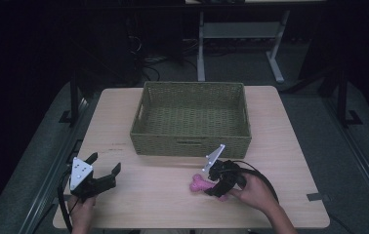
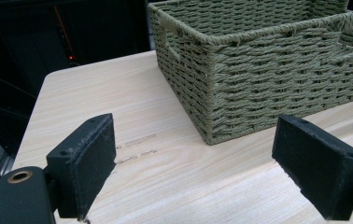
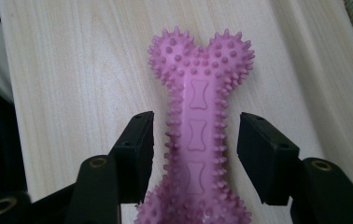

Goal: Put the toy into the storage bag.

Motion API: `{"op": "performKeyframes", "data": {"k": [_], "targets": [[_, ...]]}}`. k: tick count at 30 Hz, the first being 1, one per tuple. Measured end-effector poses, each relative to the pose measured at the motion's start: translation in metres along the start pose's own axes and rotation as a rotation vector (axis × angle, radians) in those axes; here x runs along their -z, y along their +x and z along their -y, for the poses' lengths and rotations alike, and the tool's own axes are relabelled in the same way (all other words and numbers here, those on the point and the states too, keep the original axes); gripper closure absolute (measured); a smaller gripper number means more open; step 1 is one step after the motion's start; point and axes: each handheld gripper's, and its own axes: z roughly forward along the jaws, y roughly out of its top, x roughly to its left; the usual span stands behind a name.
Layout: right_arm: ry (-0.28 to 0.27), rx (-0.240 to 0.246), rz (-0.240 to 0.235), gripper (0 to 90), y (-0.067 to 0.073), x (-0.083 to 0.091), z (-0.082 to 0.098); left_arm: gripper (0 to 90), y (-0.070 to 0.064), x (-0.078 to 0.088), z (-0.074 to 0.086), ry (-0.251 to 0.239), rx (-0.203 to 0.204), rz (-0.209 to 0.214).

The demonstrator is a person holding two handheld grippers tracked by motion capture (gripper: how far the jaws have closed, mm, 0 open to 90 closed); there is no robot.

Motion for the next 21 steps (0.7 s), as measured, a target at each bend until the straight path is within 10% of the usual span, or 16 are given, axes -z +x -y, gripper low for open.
{"op": "performKeyframes", "data": {"k": [21], "targets": [[0.043,0.018,0.003,56.6,0.0003,-0.0086,-0.0027,13.0,0.0014,0.0002,0.0002,0.000,0.007,0.000]]}}
